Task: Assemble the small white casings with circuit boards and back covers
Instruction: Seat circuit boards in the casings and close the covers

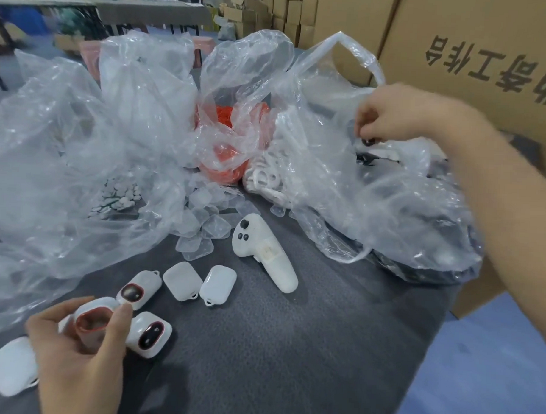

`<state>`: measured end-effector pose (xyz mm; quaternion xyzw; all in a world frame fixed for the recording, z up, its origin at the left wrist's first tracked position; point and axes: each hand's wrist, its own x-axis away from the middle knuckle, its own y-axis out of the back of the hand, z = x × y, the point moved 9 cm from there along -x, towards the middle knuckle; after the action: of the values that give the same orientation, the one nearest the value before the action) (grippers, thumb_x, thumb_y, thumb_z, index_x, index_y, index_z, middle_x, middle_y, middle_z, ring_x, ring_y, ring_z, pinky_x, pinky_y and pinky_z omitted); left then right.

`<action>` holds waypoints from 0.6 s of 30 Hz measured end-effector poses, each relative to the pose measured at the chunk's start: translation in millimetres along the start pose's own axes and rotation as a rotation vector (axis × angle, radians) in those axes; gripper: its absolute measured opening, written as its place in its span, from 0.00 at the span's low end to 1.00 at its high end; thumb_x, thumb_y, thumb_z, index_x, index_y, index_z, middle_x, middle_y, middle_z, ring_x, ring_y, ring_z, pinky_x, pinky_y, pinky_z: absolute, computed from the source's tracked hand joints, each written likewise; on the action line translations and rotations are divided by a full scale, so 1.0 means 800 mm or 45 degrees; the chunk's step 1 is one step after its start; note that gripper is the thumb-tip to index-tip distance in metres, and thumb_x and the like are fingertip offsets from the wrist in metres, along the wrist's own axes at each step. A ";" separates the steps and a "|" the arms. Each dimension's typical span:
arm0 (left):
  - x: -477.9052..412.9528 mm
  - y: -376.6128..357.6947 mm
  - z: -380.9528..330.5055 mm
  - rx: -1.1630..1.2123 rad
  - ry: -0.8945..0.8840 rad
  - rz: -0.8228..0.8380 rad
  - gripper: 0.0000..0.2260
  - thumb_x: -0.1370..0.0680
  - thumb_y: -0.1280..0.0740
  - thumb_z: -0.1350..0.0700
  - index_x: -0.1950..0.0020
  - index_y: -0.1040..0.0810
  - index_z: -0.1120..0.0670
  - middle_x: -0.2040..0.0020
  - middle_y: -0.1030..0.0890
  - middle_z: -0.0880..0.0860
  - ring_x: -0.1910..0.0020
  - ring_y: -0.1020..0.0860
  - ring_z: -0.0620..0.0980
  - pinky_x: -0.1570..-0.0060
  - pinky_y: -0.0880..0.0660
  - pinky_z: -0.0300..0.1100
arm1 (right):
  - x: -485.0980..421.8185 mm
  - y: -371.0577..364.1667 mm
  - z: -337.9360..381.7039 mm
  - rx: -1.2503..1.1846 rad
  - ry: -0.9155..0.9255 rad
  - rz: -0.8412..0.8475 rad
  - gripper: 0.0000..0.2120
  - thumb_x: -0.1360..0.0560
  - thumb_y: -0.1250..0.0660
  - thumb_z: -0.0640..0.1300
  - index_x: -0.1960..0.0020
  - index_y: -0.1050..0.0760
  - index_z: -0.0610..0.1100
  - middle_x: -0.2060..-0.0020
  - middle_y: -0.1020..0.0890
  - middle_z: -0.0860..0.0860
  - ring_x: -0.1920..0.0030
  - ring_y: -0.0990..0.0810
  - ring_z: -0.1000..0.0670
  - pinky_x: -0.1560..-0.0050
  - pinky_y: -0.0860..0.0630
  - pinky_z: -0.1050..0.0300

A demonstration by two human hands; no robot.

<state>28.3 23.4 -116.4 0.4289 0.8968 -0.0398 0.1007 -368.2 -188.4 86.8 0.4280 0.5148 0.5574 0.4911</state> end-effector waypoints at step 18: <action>0.010 -0.012 -0.027 0.094 0.081 0.154 0.14 0.26 0.31 0.51 0.43 0.24 0.37 0.58 0.19 0.43 0.67 0.24 0.41 0.66 0.27 0.35 | 0.129 -0.228 0.307 -2.129 0.148 0.242 0.11 0.25 0.35 0.30 0.52 0.18 0.42 0.61 0.14 0.45 0.60 0.15 0.48 0.60 0.21 0.64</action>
<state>12.5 27.0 -97.3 0.4868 0.8699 -0.0531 0.0583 -122.8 -51.2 -72.2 -0.0644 -0.0813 0.8151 0.5699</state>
